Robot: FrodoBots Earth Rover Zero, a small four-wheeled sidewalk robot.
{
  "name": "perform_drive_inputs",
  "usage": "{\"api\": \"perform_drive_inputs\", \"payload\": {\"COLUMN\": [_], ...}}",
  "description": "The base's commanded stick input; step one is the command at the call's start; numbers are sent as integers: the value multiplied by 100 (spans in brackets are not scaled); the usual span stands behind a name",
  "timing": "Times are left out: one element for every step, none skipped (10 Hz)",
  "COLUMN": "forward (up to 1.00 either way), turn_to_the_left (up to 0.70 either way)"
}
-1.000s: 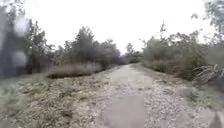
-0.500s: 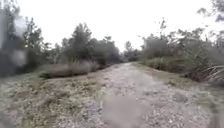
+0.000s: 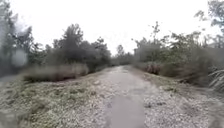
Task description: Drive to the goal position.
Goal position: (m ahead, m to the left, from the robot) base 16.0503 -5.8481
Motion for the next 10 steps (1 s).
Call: {"api": "perform_drive_inputs", "payload": {"forward": [70, 70, 70, 70, 70, 70, 70, 70, 70, 70], "turn_to_the_left": [0, 0, 0, 0, 0, 0, 0, 0, 0, -6]}}
